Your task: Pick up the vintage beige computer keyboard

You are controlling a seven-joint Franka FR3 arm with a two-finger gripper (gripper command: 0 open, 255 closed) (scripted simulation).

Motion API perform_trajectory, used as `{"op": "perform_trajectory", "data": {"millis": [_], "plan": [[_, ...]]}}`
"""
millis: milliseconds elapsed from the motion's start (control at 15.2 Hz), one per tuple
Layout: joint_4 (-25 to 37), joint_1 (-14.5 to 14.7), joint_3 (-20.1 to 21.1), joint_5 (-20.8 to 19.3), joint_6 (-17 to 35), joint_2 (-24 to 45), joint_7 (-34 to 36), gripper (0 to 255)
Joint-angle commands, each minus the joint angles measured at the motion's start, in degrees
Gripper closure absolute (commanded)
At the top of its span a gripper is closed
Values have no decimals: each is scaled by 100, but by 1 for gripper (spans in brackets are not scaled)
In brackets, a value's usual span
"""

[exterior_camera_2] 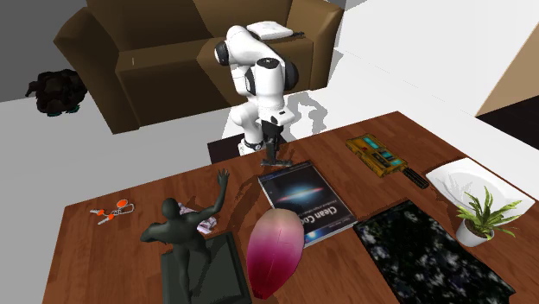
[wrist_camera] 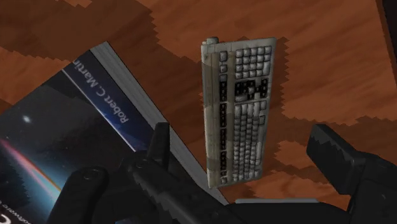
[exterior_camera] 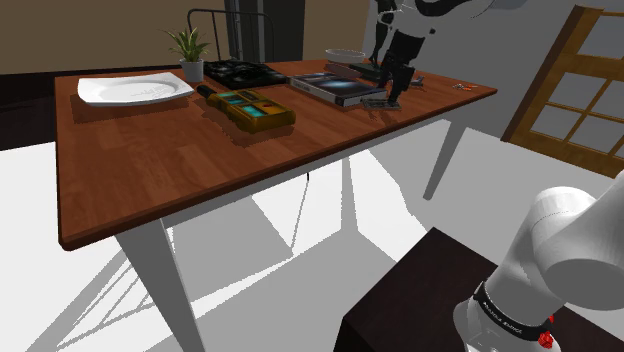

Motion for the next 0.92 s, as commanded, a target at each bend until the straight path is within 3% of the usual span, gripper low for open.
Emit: {"op": "perform_trajectory", "data": {"millis": [0, 264, 330, 858], "plan": [[-170, -4, -15, -12, 167, -7, -15, 0], [-295, -10, -25, -20, 288, -11, -12, 0], [-300, -10, -22, -21, 289, -15, -8, 255], [-304, -11, -22, -23, 289, -19, -8, 255]]}}
